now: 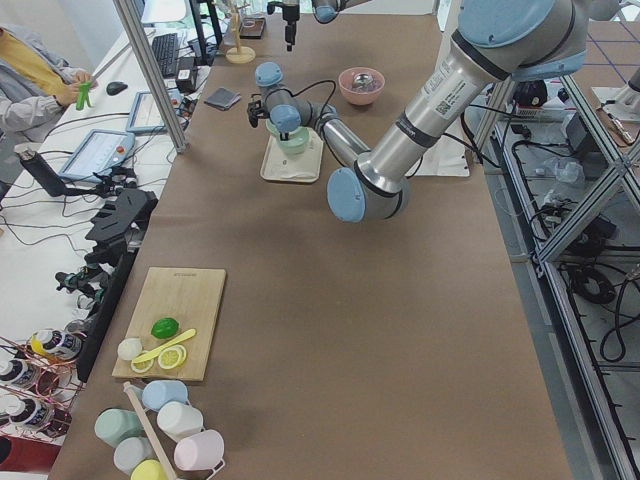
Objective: Stack green bowls together
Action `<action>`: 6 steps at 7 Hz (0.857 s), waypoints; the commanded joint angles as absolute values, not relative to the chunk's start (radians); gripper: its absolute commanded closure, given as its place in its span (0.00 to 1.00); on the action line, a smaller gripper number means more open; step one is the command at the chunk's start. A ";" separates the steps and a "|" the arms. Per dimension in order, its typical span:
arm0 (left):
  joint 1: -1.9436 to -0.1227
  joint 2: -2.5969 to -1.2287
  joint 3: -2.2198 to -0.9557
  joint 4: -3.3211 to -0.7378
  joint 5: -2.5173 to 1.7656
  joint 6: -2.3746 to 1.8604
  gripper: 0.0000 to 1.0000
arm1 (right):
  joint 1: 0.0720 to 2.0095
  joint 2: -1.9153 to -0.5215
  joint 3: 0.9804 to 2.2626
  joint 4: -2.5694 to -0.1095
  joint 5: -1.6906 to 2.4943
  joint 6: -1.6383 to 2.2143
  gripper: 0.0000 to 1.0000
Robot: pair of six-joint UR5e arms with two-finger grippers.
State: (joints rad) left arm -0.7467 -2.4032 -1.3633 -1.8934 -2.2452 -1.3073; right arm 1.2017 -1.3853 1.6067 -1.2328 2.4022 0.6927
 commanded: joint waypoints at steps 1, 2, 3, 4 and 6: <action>-0.726 -2.416 -1.345 -1.908 -2.230 -1.310 1.00 | 1.236 -1.425 1.597 -1.233 2.402 0.609 0.00; -0.709 -2.415 -1.341 -1.920 -2.226 -1.310 1.00 | 1.235 -1.422 1.591 -1.245 2.399 0.607 0.00; -0.710 -2.411 -1.345 -1.924 -2.200 -1.302 0.04 | 1.235 -1.420 1.589 -1.250 2.396 0.603 0.00; -0.710 -2.390 -1.347 -1.937 -2.186 -1.298 0.02 | 1.235 -1.420 1.591 -1.250 2.396 0.603 0.00; -0.765 -2.353 -1.390 -1.907 -2.273 -1.245 0.02 | 1.229 -1.413 1.576 -1.250 2.390 0.603 0.00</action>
